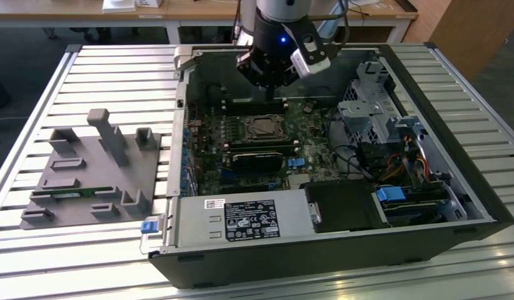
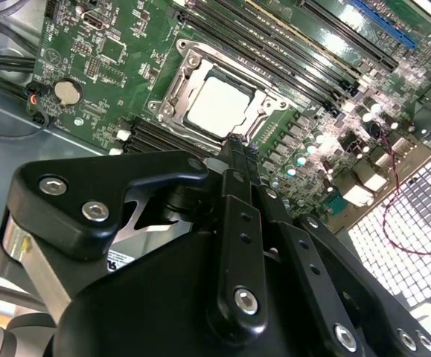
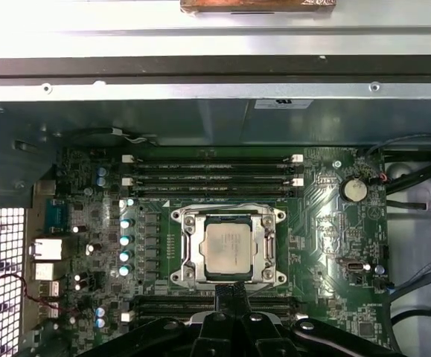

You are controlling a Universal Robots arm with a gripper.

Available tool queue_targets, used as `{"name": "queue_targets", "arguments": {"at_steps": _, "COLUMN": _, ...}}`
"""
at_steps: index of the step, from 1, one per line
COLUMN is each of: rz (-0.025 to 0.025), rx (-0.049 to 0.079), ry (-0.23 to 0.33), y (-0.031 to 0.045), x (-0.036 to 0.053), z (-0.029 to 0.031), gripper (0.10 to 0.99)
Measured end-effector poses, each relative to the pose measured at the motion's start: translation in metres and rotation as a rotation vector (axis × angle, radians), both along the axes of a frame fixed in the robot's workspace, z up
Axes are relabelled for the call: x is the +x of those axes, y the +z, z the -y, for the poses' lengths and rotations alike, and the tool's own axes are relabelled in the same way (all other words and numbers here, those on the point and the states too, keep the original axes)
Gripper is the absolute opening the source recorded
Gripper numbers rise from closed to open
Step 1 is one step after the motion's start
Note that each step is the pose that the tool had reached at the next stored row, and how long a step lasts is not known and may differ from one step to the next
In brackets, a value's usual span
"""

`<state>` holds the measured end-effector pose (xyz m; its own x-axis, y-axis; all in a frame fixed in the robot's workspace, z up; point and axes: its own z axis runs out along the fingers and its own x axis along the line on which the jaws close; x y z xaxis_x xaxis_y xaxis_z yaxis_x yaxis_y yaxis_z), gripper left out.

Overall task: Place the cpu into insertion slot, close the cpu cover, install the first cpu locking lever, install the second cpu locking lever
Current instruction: 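Install the second cpu locking lever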

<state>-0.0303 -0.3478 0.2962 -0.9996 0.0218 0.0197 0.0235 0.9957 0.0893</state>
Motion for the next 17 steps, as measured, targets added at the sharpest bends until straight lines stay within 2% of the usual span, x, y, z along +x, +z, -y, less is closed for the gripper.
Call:
{"name": "queue_targets", "arguments": {"at_steps": 8, "rz": 0.0000, "rx": 0.000, "ry": 0.000, "y": -0.0026, "x": 0.0000, "z": 0.0000, "gripper": 0.106}}
{"name": "queue_targets", "arguments": {"at_steps": 10, "rz": 0.0000, "rx": 0.000, "ry": 0.000, "y": -0.0095, "x": 0.0000, "z": 0.0000, "gripper": 0.106}}
{"name": "queue_targets", "arguments": {"at_steps": 17, "rz": 0.0000, "rx": 0.000, "ry": 0.000, "y": -0.0117, "x": 0.0000, "z": 0.0000, "gripper": 0.106}}
